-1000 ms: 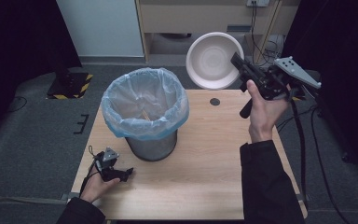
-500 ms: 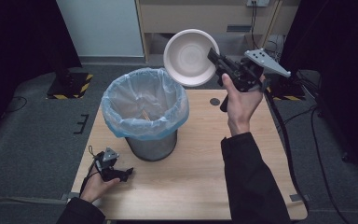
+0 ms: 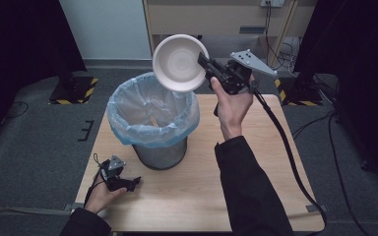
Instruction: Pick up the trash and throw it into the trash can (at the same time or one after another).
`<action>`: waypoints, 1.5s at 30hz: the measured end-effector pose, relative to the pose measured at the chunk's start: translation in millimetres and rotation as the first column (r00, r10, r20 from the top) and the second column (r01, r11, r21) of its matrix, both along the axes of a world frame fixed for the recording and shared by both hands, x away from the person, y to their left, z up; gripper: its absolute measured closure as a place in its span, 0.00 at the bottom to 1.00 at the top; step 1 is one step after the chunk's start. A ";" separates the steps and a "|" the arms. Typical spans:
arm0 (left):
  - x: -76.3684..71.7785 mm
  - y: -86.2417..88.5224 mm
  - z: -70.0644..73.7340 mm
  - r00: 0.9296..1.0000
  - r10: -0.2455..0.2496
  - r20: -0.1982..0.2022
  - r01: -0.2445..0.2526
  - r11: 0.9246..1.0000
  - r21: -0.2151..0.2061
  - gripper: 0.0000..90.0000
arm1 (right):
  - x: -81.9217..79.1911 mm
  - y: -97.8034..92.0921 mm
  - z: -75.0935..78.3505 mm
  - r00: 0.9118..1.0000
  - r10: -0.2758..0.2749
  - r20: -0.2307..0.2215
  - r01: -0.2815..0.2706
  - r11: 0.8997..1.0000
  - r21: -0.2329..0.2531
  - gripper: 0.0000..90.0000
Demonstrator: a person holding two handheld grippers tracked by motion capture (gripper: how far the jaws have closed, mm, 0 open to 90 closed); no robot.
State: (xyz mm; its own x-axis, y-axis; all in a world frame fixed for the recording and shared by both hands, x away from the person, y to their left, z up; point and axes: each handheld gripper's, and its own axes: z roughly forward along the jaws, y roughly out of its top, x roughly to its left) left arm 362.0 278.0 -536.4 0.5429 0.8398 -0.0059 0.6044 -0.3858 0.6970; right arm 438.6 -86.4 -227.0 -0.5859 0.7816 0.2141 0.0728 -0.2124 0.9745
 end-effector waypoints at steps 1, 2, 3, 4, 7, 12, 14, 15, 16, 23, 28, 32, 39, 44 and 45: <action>0.0 0.0 0.0 1.000 0.000 0.000 0.000 1.000 0.000 0.00 | 0.6 2.8 -0.4 1.000 0.001 0.000 -0.001 1.000 -0.004 0.93; 0.0 0.0 0.0 1.000 0.000 0.000 0.000 1.000 0.000 0.00 | 1.3 5.3 -1.1 1.000 0.003 -0.001 -0.003 1.000 -0.006 0.93; 0.0 0.0 0.0 1.000 0.000 0.000 0.000 1.000 0.000 0.00 | 1.9 7.8 -1.7 1.000 0.005 -0.003 -0.005 1.000 -0.008 0.93; 0.0 0.0 0.0 1.000 0.000 0.000 0.000 1.000 0.000 0.00 | 2.3 10.2 -2.5 1.000 0.007 -0.006 -0.007 1.000 -0.009 0.93; 0.0 0.1 0.0 1.000 0.000 0.000 0.000 1.000 0.000 0.00 | 4.0 16.5 -5.1 1.000 0.010 -0.009 -0.010 1.000 -0.013 0.93; 0.0 0.1 0.0 1.000 0.000 0.000 0.000 1.000 0.000 0.00 | 8.5 24.6 -13.3 1.000 0.008 -0.029 -0.009 0.999 -0.035 0.93; 0.0 0.0 0.0 1.000 0.000 0.000 0.000 1.000 0.000 0.00 | 10.1 28.1 -17.4 0.999 0.008 -0.037 -0.010 0.999 -0.048 0.93; 0.0 0.0 0.0 1.000 0.000 0.000 0.000 1.000 -0.001 0.00 | 10.5 30.2 -19.3 0.999 0.010 -0.040 -0.012 0.999 -0.051 0.93; 0.0 0.1 0.0 1.000 0.000 0.000 0.000 1.000 -0.001 0.00 | 10.9 32.3 -21.2 0.999 0.014 -0.043 -0.016 0.999 -0.052 0.93; 0.0 0.1 0.0 1.000 -0.001 0.000 0.001 1.000 -0.001 0.00 | 13.7 44.5 -34.7 0.998 0.019 -0.065 -0.025 0.995 -0.094 0.93; 0.0 0.1 0.0 1.000 -0.001 0.000 0.001 1.000 0.000 0.00 | 14.9 50.4 -41.4 0.997 0.025 -0.078 -0.034 0.993 -0.114 0.93; 0.0 0.2 0.0 1.000 -0.002 0.000 0.002 1.000 -0.001 0.00 | 16.3 56.0 -48.9 0.995 0.024 -0.093 -0.038 0.988 -0.151 0.92; 0.0 0.2 0.0 1.000 -0.002 0.000 0.002 1.000 -0.001 0.00 | 18.4 64.1 -59.3 0.988 0.057 -0.142 -0.082 0.981 -0.178 0.88; 0.0 0.2 -0.1 1.000 -0.002 0.001 0.002 1.000 -0.001 0.00 | 19.9 64.6 -60.9 0.984 0.079 -0.161 -0.107 0.979 -0.173 0.70; 0.0 0.3 -0.1 1.000 -0.003 0.001 0.003 1.000 -0.002 0.00 | 19.3 63.4 -58.7 0.984 0.083 -0.157 -0.108 0.981 -0.160 0.67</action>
